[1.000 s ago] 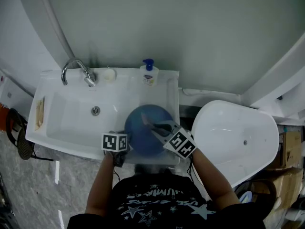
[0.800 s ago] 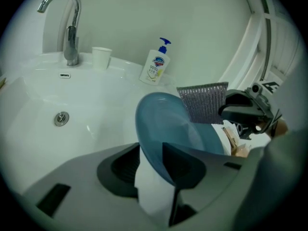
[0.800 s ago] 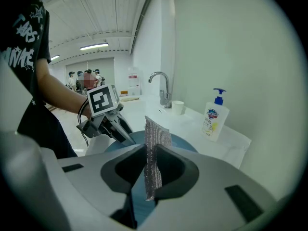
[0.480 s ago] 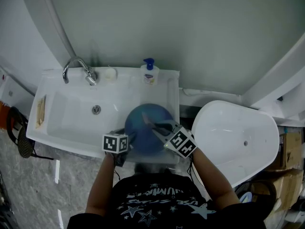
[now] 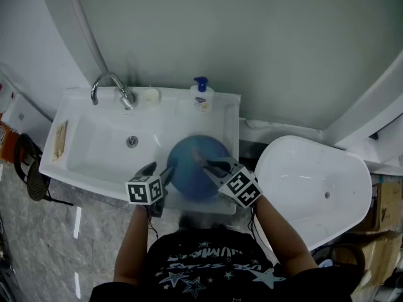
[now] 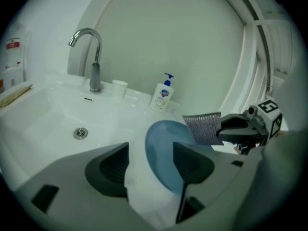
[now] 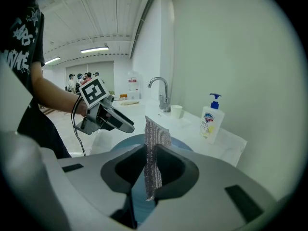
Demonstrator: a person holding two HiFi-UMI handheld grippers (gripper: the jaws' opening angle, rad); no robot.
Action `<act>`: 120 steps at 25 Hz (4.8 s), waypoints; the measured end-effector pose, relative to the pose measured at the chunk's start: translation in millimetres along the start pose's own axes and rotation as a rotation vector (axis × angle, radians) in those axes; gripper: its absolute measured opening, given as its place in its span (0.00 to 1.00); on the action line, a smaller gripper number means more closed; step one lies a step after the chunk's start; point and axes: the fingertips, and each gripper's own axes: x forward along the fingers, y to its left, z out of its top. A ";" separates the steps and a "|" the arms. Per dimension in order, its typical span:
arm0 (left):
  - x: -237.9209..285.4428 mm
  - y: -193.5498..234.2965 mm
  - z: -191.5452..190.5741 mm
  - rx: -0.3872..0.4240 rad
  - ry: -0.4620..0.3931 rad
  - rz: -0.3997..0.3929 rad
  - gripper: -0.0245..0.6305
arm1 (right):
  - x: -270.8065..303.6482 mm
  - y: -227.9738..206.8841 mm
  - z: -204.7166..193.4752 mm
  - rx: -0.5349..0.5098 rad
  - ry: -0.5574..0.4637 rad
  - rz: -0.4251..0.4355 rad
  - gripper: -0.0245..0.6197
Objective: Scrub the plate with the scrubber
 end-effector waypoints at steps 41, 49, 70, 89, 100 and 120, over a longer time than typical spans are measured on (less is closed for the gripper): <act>-103.6 -131.9 -60.6 -0.166 -0.221 0.165 0.09 | -89.4 50.3 -20.5 0.065 -0.174 0.232 0.16; -114.4 -137.0 -72.1 -0.187 -0.244 0.156 0.09 | -91.6 56.9 -26.2 0.070 -0.164 0.213 0.16; -221.0 -159.5 -161.1 -0.254 -0.320 0.166 0.09 | -130.2 162.6 -33.5 0.094 -0.181 0.204 0.16; -324.6 -233.8 -253.4 -0.257 -0.405 0.182 0.09 | -233.0 276.2 -71.5 0.082 -0.215 0.218 0.16; -338.7 -261.6 -278.3 -0.260 -0.398 0.155 0.09 | -271.4 302.3 -89.4 0.072 -0.204 0.219 0.16; -317.0 -341.8 -302.4 -0.292 -0.375 0.155 0.09 | -334.8 289.1 -138.6 0.109 -0.195 0.263 0.16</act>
